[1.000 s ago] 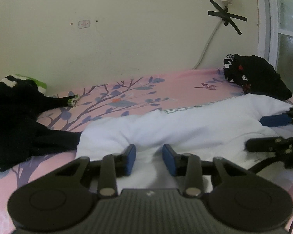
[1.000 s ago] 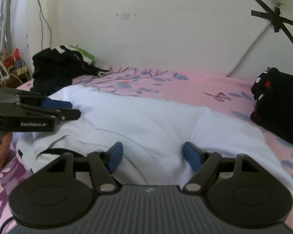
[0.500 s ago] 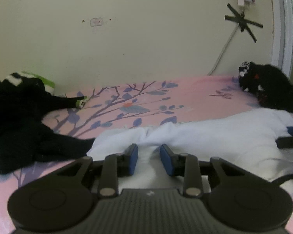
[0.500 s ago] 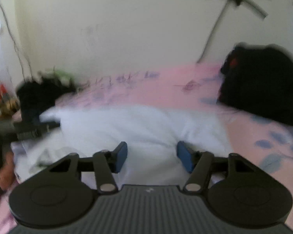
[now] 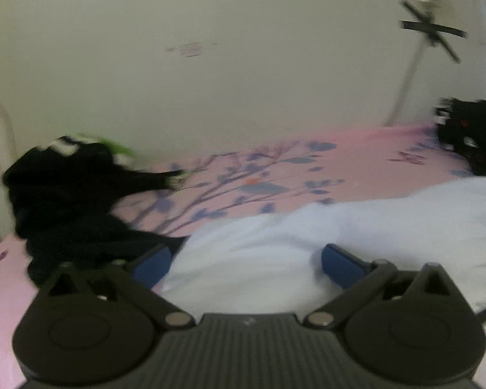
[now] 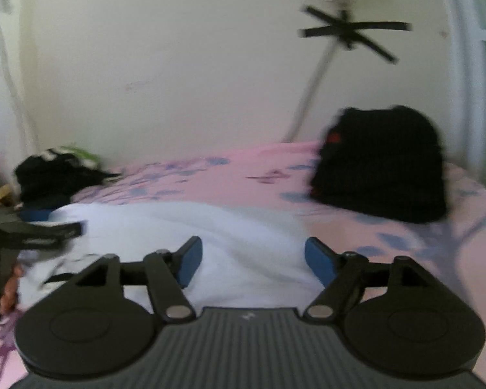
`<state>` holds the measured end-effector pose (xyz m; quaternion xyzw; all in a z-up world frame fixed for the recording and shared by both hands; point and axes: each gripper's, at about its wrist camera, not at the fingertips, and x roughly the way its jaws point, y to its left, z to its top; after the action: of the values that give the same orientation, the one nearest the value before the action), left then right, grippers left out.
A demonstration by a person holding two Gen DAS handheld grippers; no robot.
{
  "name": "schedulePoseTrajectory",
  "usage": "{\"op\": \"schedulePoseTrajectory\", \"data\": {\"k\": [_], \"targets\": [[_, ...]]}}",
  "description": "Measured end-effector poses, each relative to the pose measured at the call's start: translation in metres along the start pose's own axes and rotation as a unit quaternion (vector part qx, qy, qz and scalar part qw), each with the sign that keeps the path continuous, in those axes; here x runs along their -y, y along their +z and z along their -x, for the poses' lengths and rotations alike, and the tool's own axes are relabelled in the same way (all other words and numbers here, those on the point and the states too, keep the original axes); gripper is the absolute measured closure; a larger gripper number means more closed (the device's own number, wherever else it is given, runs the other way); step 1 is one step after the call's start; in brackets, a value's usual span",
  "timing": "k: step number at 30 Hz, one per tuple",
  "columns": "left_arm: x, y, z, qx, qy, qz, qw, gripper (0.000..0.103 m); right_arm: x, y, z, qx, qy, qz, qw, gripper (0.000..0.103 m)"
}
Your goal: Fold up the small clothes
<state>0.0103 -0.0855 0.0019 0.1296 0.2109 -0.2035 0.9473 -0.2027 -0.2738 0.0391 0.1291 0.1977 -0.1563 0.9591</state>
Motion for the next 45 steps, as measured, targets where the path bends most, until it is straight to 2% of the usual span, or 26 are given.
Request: {"op": "schedulePoseTrajectory", "data": {"k": [4, 9, 17, 31, 34, 38, 42, 45], "targets": [[-0.014, 0.001, -0.012, -0.029, -0.013, 0.052, 0.9981, 0.0, 0.027, 0.0, -0.003, -0.019, -0.049, -0.03, 0.998, 0.024], [-0.022, 0.0, -0.024, -0.057, -0.038, 0.089, 0.9937, 0.0, 0.041, 0.003, -0.017, -0.061, -0.059, -0.034, 0.996, 0.016], [-0.03, -0.006, -0.026, -0.068, -0.062, 0.13, 0.9873, 0.0, 0.036, -0.004, -0.023, -0.065, -0.074, -0.008, 0.995, 0.016], [-0.031, -0.007, -0.021, -0.066, -0.069, 0.127, 0.9873, 0.0, 0.031, -0.004, -0.024, -0.072, -0.087, 0.009, 0.994, 0.016], [-0.037, -0.008, -0.02, -0.066, -0.084, 0.135, 0.9851, 0.0, 0.031, -0.004, -0.024, -0.071, -0.086, 0.008, 0.994, 0.017], [-0.046, -0.011, -0.017, -0.062, -0.112, 0.151, 0.9801, 0.0, 0.04, -0.006, -0.008, -0.044, -0.066, -0.029, 0.996, 0.017], [-0.046, -0.009, -0.014, -0.074, -0.115, 0.138, 0.981, 0.0, 0.052, -0.004, 0.0, -0.056, -0.011, -0.086, 0.995, 0.017], [-0.056, -0.013, 0.002, -0.068, -0.121, 0.166, 0.9764, 0.004, 0.052, -0.001, -0.007, -0.071, 0.017, -0.115, 0.991, 0.017]]}}
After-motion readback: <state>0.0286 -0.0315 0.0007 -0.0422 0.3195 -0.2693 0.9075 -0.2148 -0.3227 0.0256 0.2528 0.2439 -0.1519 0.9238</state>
